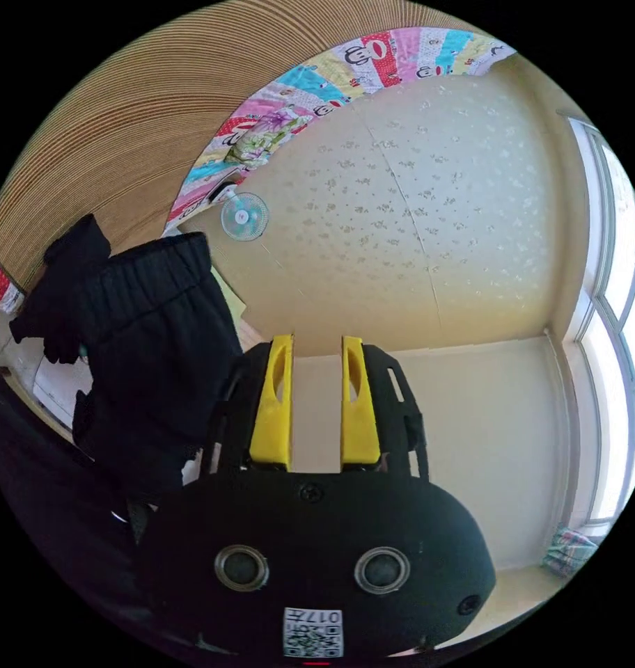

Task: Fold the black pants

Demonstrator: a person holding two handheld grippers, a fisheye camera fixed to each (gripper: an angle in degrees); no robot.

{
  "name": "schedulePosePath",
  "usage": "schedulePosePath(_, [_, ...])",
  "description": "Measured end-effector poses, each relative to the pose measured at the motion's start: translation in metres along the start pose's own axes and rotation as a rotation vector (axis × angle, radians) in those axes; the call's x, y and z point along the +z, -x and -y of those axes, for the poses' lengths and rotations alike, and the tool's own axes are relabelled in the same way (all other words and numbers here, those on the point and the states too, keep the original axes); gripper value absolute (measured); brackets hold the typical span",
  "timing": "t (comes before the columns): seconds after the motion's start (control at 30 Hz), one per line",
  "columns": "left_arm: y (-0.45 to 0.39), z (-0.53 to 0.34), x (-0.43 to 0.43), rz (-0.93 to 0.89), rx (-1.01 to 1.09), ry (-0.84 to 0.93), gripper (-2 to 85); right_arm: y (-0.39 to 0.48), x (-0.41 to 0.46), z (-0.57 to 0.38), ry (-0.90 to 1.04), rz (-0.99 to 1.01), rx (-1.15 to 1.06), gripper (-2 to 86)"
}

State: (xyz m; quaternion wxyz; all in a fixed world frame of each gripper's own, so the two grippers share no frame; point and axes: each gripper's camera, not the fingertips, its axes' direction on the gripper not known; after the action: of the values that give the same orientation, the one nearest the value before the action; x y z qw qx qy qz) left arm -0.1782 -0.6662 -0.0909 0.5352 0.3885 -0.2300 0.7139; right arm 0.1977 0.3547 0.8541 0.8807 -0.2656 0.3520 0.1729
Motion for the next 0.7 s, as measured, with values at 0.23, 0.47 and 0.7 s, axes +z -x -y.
schedulePosePath(0.23, [0.045, 0.01, -0.003, 0.12, -0.071, -0.012, 18.2, -0.049, -0.027, -0.042, -0.035, 0.16, 0.029, 0.4])
schedulePosePath(0.47, [0.119, 0.028, 0.019, 0.262, -0.173, 0.057, 21.5, -0.111, -0.048, -0.092, -0.052, 0.329, 0.087, 0.4])
schedulePosePath(0.7, [0.208, 0.061, 0.065, 0.031, -0.101, 0.166, 10.0, -0.138, -0.076, -0.142, -0.066, 0.398, 0.13, 0.4])
